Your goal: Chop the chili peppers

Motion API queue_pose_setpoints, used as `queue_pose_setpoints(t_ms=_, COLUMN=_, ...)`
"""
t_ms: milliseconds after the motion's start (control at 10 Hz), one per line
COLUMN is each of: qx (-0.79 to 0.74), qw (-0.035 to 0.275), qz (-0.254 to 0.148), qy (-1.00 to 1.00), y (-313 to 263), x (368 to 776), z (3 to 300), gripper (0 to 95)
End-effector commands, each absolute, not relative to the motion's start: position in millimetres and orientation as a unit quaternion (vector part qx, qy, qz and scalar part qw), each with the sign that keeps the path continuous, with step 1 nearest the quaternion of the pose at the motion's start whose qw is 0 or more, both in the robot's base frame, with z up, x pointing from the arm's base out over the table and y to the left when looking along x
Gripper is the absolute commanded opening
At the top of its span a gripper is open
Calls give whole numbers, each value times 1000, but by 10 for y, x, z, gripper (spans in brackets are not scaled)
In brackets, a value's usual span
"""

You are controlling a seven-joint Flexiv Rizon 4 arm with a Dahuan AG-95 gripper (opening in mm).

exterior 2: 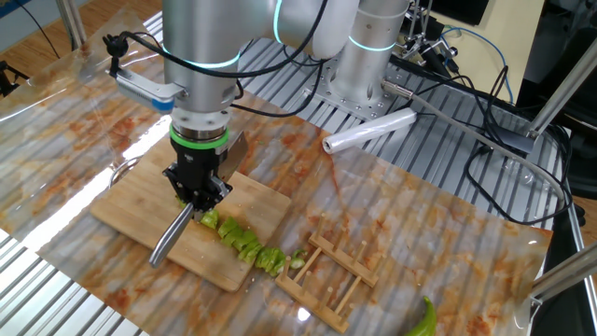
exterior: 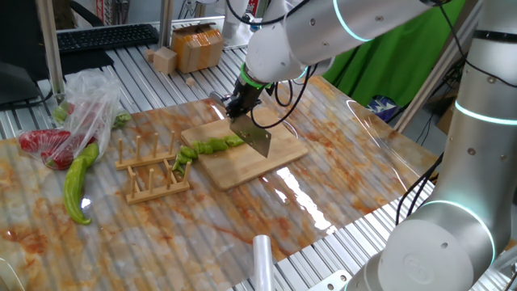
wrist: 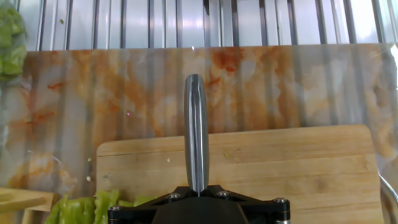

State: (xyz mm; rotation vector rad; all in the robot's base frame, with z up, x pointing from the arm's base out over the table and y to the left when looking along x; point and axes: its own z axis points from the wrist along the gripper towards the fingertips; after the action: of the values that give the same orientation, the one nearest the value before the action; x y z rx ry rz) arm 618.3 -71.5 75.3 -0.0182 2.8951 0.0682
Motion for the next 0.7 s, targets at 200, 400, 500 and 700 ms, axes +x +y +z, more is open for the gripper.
queue_pose_setpoints(t_ms=200, qx=-6, qw=124, qz=22, qy=992, y=-698, x=6168, z=684, gripper=0)
queue_pose_setpoints(t_ms=400, qx=-8, qw=128, qz=23, qy=992, y=-688, x=6185, z=439, gripper=0)
queue_pose_setpoints(t_ms=500, qx=-6, qw=135, qz=31, qy=990, y=-684, x=6198, z=302, gripper=0)
queue_pose_setpoints(t_ms=700, qx=6, qw=141, qz=55, qy=988, y=-665, x=6182, z=134, gripper=0)
